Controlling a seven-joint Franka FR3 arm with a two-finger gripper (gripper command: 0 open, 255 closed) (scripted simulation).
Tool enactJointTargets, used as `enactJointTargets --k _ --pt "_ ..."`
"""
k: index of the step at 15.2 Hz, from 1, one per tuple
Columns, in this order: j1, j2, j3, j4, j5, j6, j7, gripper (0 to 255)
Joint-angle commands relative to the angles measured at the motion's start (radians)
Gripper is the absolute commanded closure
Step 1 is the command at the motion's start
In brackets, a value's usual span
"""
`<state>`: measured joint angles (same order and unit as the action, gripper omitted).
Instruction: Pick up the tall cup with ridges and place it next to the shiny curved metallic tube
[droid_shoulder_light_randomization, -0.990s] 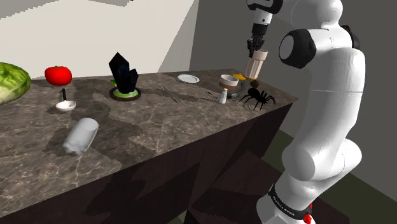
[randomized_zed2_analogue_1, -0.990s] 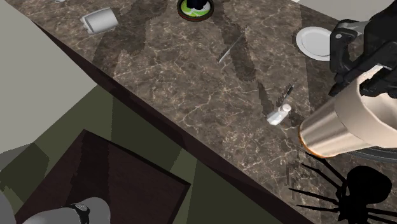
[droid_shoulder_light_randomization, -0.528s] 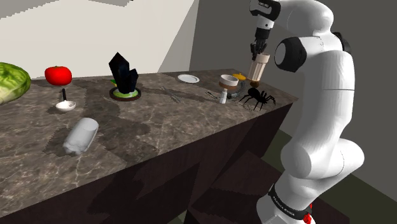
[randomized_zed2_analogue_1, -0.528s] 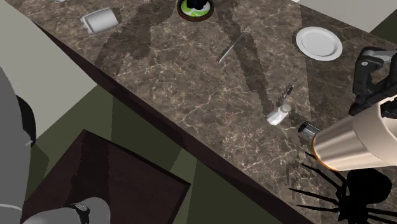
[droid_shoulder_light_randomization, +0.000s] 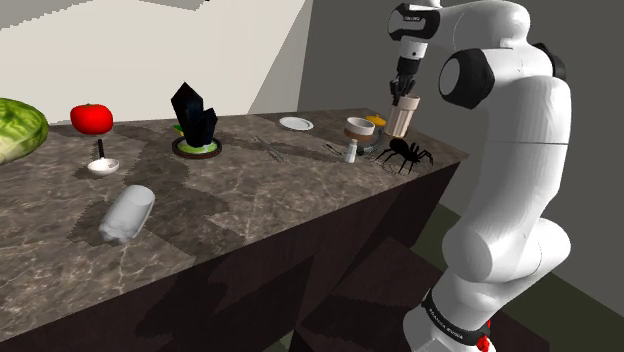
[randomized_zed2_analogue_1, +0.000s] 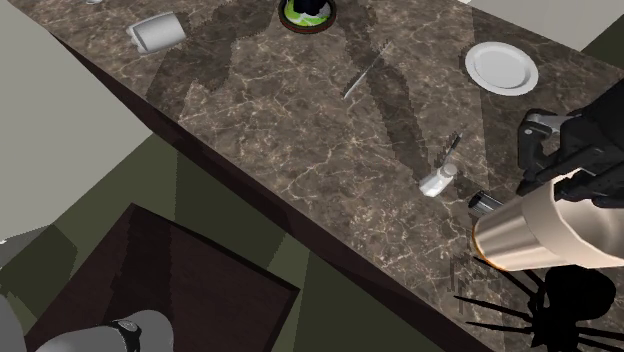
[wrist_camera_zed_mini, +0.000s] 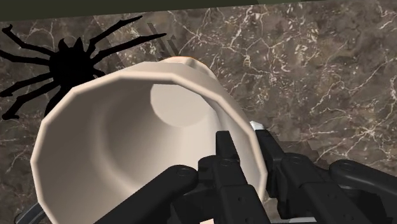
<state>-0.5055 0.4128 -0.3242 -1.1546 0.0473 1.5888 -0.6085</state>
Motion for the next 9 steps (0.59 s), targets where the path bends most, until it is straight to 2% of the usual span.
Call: enactJointTargets --k 1,9 --pt "0.004 -0.010 0.000 -0.042 -0.003 0.034 0.001 255" --pt "0.018 -0.035 0.001 -0.187 -0.011 0.154 0.009 255"
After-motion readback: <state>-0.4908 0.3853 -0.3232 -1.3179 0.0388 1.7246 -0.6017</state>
